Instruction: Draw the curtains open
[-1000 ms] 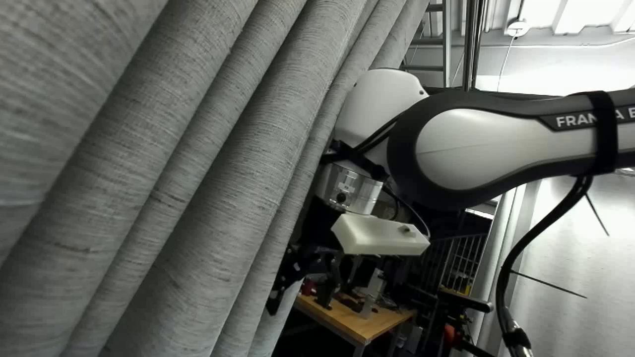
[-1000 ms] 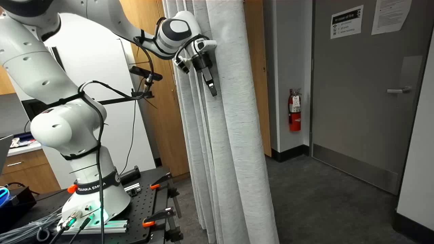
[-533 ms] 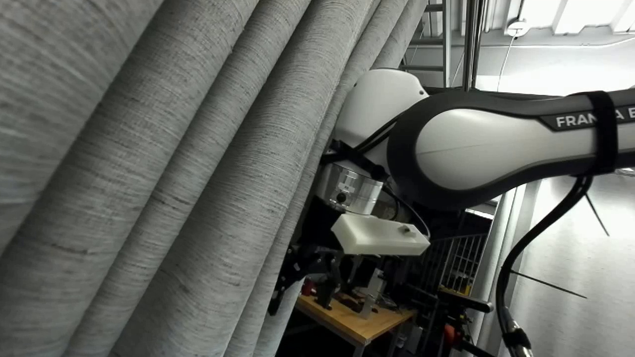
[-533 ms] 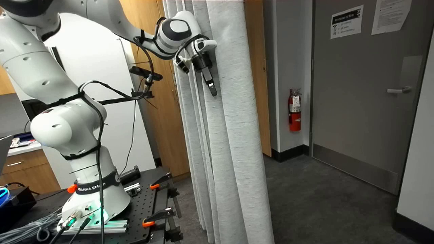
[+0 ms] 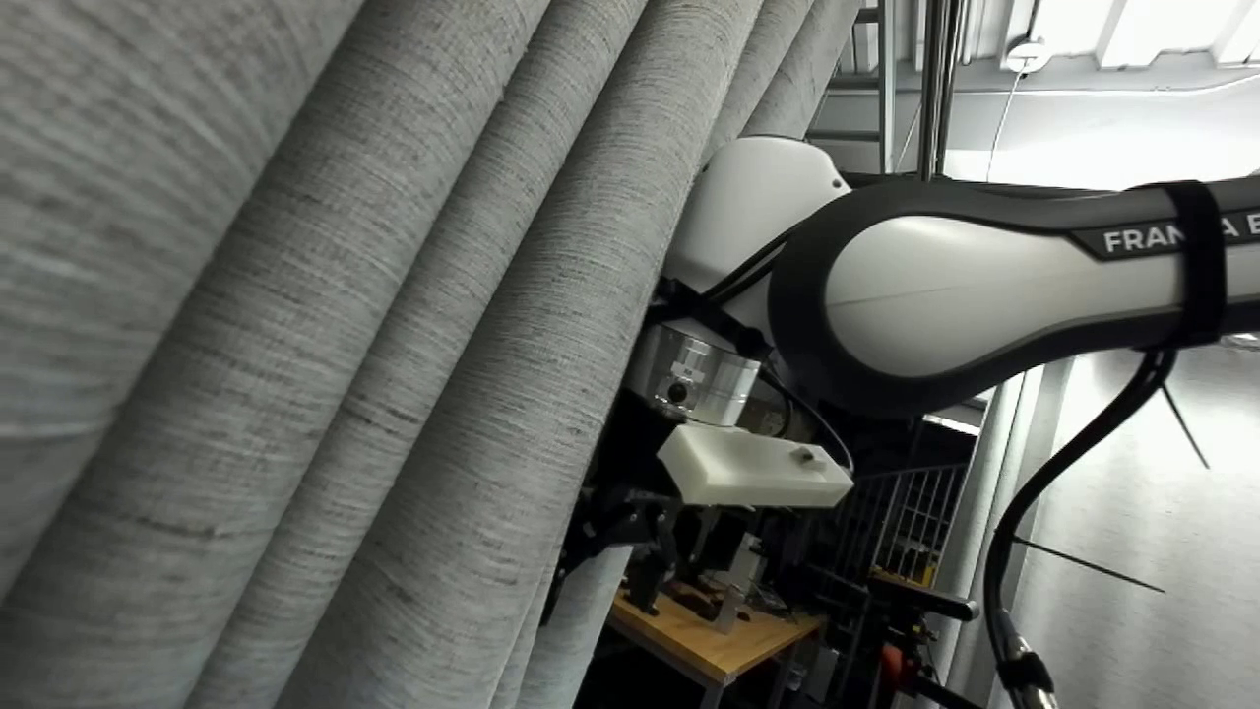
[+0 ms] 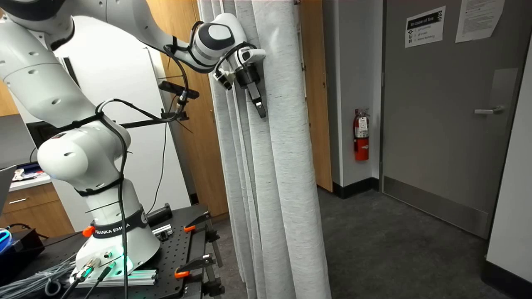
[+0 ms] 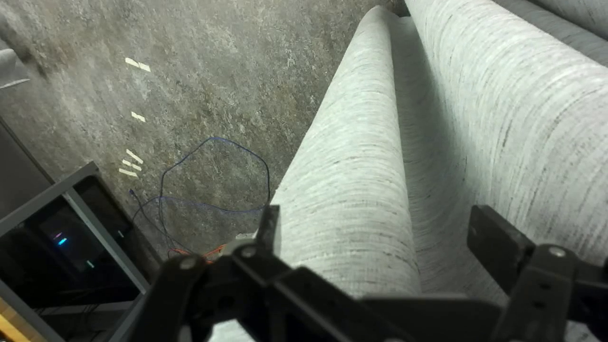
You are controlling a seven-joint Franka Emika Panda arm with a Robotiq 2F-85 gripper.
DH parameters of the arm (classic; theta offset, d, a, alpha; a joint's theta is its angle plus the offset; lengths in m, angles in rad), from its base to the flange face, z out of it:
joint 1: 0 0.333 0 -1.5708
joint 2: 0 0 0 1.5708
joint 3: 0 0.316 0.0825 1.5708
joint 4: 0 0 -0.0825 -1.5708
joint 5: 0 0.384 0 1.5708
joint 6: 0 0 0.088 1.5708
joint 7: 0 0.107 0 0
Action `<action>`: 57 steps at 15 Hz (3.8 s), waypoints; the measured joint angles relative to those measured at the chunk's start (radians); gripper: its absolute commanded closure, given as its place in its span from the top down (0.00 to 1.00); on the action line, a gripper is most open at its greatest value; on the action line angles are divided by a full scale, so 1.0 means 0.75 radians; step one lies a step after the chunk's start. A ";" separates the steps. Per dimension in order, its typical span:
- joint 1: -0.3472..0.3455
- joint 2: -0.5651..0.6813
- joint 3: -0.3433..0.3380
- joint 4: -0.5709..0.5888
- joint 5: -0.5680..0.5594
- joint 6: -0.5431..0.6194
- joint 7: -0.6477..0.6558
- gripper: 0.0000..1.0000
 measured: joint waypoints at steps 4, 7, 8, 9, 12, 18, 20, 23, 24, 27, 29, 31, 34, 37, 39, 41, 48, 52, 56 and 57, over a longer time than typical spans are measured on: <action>0.044 0.001 -0.045 -0.005 -0.006 0.000 0.000 1.00; 0.079 -0.004 -0.092 -0.012 -0.014 0.000 -0.001 1.00; 0.084 -0.009 -0.105 -0.017 -0.018 0.000 -0.003 1.00; 0.088 -0.016 -0.119 -0.026 -0.020 0.000 -0.006 1.00; 0.098 -0.060 -0.164 -0.068 -0.021 0.000 -0.034 1.00; 0.100 -0.178 -0.298 -0.176 -0.004 0.039 -0.211 1.00; 0.100 -0.204 -0.354 -0.211 0.015 0.123 -0.298 1.00; 0.101 -0.230 -0.438 -0.253 0.076 0.289 -0.458 1.00; 0.102 -0.236 -0.465 -0.261 0.111 0.340 -0.524 1.00; 0.134 -0.241 -0.553 -0.265 0.251 0.448 -0.752 1.00; 0.166 -0.246 -0.606 -0.263 0.336 0.476 -0.894 1.00; 0.197 -0.255 -0.643 -0.253 0.399 0.478 -1.014 1.00; 0.239 -0.273 -0.679 -0.241 0.463 0.476 -1.161 1.00; 0.281 -0.296 -0.708 -0.235 0.506 0.473 -1.292 1.00; 0.302 -0.322 -0.723 -0.234 0.515 0.473 -1.361 1.00; 0.323 -0.355 -0.738 -0.233 0.524 0.472 -1.421 1.00; 0.390 -0.445 -0.781 -0.226 0.585 0.524 -1.487 1.00; 0.459 -0.434 -0.801 -0.226 0.658 0.687 -1.488 1.00; 0.541 -0.396 -0.825 -0.227 0.698 0.868 -1.488 1.00; 0.558 -0.387 -0.831 -0.227 0.698 0.909 -1.488 1.00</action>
